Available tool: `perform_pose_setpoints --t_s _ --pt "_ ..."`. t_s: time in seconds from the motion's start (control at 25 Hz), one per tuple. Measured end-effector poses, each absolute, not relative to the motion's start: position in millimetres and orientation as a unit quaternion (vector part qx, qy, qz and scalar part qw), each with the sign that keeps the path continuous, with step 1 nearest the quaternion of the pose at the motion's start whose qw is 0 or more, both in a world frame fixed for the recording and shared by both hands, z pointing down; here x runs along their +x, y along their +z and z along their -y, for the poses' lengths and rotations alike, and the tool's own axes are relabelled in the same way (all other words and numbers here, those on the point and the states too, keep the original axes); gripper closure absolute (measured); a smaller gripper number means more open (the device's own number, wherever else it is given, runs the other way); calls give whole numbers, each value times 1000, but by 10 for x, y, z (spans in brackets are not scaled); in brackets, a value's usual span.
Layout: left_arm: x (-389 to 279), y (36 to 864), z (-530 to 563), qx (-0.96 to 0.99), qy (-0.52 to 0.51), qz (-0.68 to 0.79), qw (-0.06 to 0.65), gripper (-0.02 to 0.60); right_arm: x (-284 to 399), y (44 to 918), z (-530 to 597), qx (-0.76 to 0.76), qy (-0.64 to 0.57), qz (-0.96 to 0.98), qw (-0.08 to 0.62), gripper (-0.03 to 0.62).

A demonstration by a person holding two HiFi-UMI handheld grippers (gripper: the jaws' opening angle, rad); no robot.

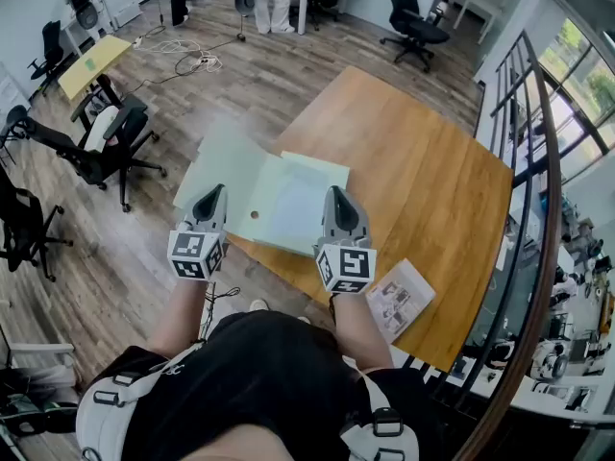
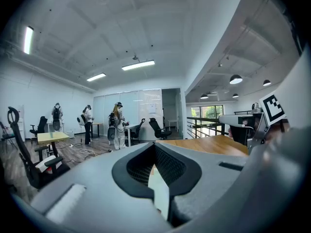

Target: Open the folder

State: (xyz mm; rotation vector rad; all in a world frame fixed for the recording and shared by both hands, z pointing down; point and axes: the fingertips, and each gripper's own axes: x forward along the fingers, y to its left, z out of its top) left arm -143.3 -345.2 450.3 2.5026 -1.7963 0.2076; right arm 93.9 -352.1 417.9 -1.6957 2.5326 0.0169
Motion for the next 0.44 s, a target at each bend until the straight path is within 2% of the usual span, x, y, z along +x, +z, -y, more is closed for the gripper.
perform_pose_setpoints --t_s 0.44 --pt "-1396 4540 3426 812 69 578 37 580 1004 4264 3475 -558 -2 -829 38 586"
